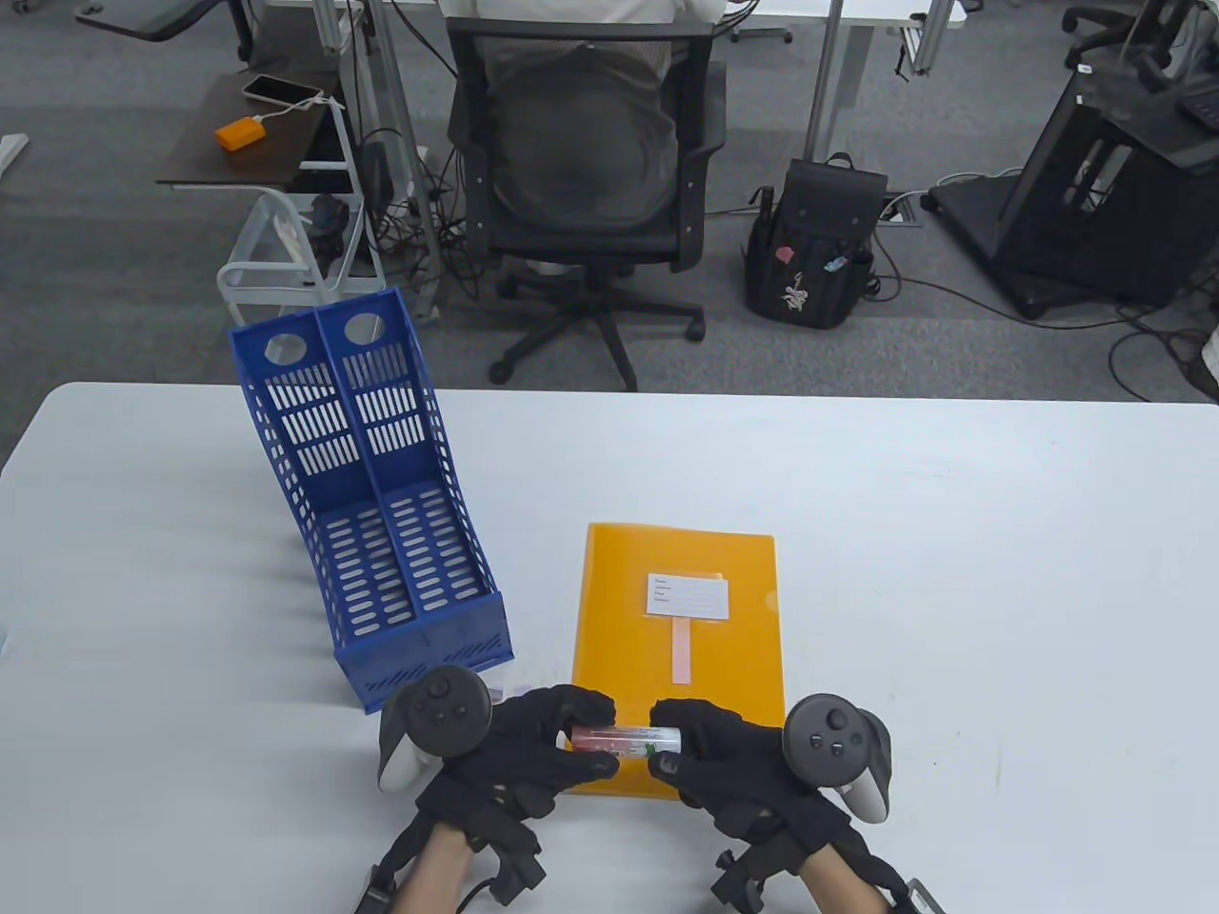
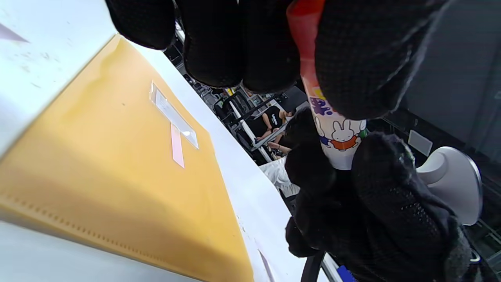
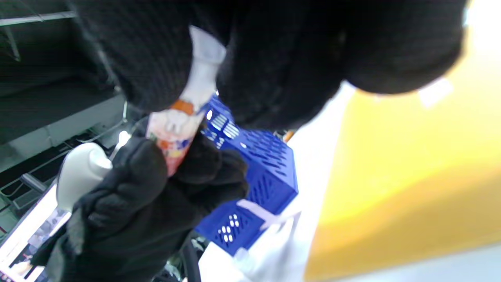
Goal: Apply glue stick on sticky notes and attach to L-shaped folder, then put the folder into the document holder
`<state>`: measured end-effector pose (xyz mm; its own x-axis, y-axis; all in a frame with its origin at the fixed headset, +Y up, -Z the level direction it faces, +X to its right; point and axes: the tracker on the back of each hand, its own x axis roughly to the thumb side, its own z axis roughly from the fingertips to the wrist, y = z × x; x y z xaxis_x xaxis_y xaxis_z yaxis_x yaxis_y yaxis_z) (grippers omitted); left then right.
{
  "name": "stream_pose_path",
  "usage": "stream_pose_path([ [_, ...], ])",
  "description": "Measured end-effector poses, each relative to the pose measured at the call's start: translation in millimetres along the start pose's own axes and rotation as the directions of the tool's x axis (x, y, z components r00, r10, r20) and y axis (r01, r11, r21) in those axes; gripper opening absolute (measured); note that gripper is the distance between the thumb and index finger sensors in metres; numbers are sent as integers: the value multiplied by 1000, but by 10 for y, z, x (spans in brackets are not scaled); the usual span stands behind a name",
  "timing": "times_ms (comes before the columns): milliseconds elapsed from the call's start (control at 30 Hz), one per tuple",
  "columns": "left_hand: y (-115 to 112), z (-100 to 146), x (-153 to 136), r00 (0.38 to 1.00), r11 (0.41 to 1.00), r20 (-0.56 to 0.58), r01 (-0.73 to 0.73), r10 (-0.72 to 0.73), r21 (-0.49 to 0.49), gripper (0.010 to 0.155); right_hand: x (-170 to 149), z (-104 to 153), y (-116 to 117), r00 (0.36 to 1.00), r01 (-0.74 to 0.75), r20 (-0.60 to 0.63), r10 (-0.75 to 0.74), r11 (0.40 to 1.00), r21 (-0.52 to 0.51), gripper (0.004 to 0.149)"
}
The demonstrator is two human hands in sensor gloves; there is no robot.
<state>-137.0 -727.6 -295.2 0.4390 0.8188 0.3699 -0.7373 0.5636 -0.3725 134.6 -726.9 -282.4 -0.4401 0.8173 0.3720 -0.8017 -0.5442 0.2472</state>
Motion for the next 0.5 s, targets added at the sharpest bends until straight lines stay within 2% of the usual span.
stream_pose_path([
  [67,2,-3,1,1000,1000,15,-17,18,-10,58,-9,17,12,998,-66,-17,66,998,-3,66],
  [133,-6,-6,-14,999,999,9,-39,39,-11,58,-13,32,29,998,-55,-4,55,993,-100,68],
  [200,5,-3,-43,1000,1000,-12,-15,15,0,58,-6,23,35,998,-60,15,61,997,-55,67],
  [233,7,-6,-63,1000,1000,-11,-27,27,1,58,0,17,36,998,-51,26,51,999,-5,69],
  [267,6,-7,-70,999,999,-7,-49,49,-3,58,3,13,38,999,-38,31,38,999,3,65],
  [367,-27,-16,-43,1000,999,0,-30,30,-14,58,2,3,36,998,-54,16,55,998,-32,62],
  [433,-47,-26,-20,999,999,9,-47,47,-26,58,-40,19,38,996,-93,-9,93,993,-67,68],
  [500,-50,-29,-24,999,999,6,-34,34,-20,58,-63,34,31,998,-62,-26,59,993,-100,68],
])
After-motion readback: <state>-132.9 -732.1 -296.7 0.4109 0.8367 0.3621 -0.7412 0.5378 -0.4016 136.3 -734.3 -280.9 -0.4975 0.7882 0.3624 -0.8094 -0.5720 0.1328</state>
